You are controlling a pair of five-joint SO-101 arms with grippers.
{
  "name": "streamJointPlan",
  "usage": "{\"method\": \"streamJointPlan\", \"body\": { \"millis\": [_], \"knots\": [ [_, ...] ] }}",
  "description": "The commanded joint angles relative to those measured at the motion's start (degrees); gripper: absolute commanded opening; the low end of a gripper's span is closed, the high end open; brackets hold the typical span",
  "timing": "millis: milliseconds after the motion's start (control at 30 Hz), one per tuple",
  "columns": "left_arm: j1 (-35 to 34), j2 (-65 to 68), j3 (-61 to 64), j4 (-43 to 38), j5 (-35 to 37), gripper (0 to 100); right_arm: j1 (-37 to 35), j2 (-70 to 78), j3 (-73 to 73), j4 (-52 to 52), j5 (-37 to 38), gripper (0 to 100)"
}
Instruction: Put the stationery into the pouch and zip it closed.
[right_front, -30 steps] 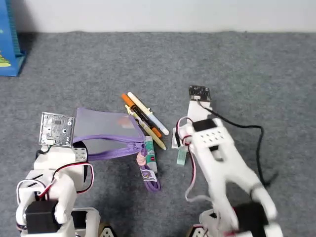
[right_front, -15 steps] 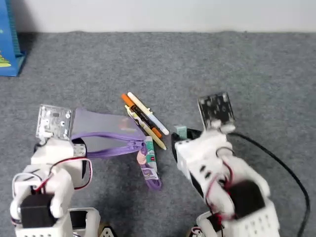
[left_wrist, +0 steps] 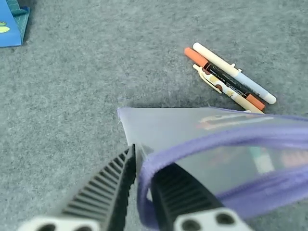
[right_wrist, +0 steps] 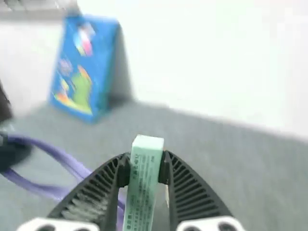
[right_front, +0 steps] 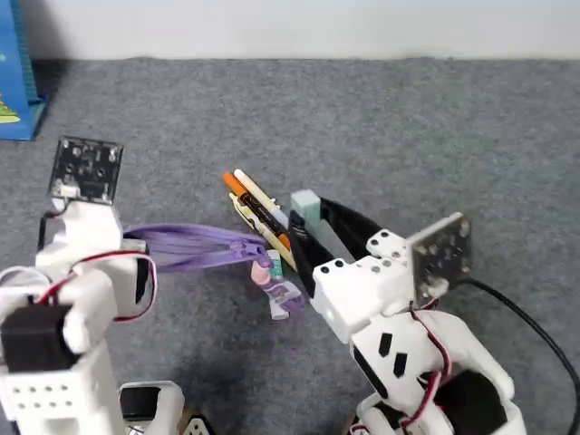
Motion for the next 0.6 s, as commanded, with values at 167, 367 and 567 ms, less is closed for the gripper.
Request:
{"method": "streamJointPlan", "body": {
  "millis": [167,367,567],
  "knots": [
    [0.1,5.3,-3.7,0.6,-0.2,1,-5.3,-0.7,4.0,-21.9,0.6,0.8],
    [0.1,5.5,-3.7,-0.2,-0.2,1,-9.7,-0.1,15.7,-42.4,3.9,0.8],
    [0.1,5.5,-3.7,-0.2,-0.2,1,-18.2,0.5,24.5,-56.7,10.4,0.8]
  ]
}}
